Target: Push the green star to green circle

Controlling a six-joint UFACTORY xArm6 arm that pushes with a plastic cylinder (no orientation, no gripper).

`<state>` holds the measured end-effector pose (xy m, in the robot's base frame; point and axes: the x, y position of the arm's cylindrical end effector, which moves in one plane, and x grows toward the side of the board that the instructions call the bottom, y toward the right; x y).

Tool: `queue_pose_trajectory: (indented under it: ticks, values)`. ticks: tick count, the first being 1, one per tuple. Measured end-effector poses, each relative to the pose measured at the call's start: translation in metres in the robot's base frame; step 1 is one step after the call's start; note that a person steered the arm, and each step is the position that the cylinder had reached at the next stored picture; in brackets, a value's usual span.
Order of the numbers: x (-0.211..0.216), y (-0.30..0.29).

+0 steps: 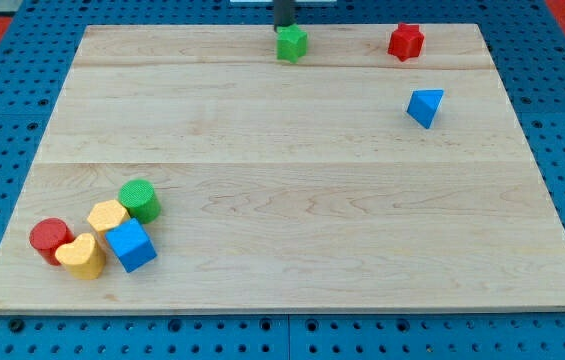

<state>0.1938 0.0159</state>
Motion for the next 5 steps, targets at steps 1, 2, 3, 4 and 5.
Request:
queue_pose_trajectory:
  ticks: [1,2,3,4,5]
  values:
    - [0.0,0.018]
    - [0.004,0.016]
    - [0.015,0.014]
    - [0.022,0.006]
    - [0.022,-0.011]
